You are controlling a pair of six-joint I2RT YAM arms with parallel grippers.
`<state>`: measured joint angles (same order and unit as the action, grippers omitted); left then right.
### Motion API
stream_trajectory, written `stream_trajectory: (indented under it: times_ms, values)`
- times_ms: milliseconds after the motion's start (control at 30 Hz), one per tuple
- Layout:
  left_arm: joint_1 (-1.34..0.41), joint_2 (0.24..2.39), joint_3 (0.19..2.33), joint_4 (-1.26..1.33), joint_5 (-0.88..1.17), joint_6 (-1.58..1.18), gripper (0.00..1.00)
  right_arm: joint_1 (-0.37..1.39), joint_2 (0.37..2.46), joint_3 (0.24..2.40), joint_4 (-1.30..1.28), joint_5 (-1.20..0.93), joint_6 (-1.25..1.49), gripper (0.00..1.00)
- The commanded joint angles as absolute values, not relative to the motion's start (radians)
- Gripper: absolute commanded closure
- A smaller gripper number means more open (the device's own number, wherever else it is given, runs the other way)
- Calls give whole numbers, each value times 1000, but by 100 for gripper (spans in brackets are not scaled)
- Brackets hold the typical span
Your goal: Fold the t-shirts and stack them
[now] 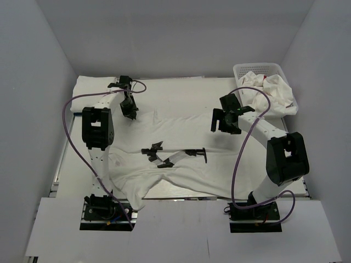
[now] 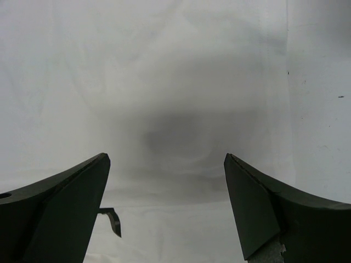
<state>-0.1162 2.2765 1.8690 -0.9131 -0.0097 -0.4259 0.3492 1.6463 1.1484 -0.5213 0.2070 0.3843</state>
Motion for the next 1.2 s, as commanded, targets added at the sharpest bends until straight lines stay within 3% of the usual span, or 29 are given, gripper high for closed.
stream_trajectory:
  times_ms: [0,233,433,533,700,767,833,867,933,1167]
  values:
    - [-127,2254,1936,-879,25,-416,100,351,1602,1154,-495,207,379,10]
    - [-166,2030,1835,-785,44,-344,100,353,1552,1097,-453,189,379,10]
    - [-300,1812,1516,-853,67,-356,100,354,1514,1040,-422,189,376,10]
    - [-406,1729,1254,-853,152,-414,100,351,1503,1011,-407,180,382,10]
    - [-537,1611,1109,-885,198,-525,80,353,1517,985,-384,144,382,10]
    - [-564,1582,1109,-885,198,-544,53,353,1525,980,-382,140,385,10]
    - [-578,1557,1152,-885,172,-545,14,351,1526,983,-385,135,379,10]
    - [-587,1557,1175,-897,137,-545,8,353,1520,983,-384,135,382,10]
    - [-588,1557,1239,-910,111,-535,0,353,1519,982,-379,141,380,10]
    - [-555,1557,1266,-910,-53,-567,2,351,1503,976,-388,160,376,10]
